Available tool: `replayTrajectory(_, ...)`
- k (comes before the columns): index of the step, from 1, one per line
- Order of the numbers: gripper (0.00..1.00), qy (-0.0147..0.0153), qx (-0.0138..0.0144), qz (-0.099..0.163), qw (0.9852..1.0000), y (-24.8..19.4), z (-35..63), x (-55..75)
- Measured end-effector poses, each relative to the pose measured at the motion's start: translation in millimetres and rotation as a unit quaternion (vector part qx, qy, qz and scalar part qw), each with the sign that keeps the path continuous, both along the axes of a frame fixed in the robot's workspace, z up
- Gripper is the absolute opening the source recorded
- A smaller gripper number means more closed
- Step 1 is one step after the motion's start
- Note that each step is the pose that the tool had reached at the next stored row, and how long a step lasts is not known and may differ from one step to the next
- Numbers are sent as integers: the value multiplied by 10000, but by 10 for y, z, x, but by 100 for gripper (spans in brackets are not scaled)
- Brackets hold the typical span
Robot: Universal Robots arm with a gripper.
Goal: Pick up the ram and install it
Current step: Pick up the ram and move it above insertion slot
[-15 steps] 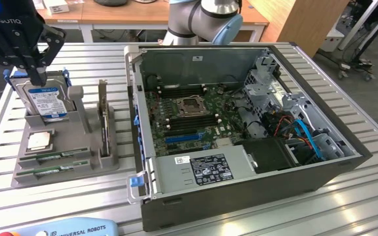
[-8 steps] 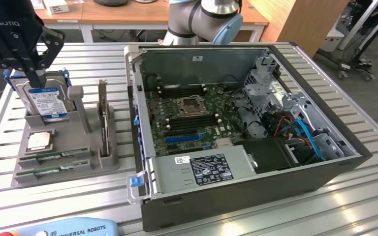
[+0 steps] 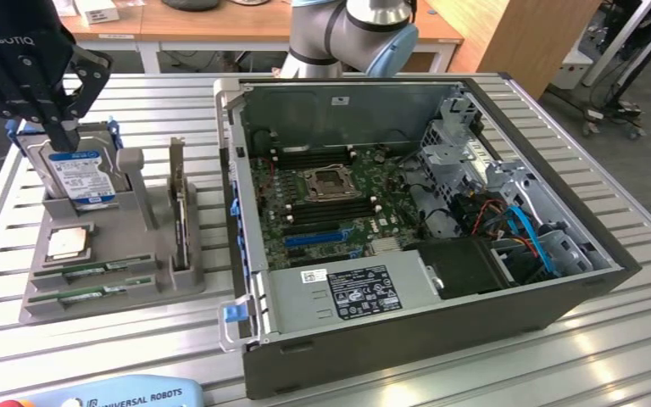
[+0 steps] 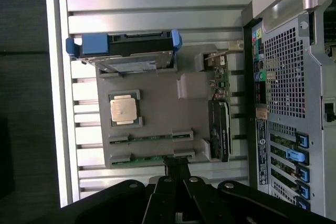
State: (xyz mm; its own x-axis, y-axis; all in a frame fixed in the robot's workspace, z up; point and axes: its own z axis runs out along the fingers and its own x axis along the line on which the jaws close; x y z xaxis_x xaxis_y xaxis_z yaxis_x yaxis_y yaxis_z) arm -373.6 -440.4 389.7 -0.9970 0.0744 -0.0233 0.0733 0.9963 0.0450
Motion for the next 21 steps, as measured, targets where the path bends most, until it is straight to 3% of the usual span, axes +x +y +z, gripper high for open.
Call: replayTrajectory(21, 10, 0, 0, 12, 10000, -26, 0, 0)
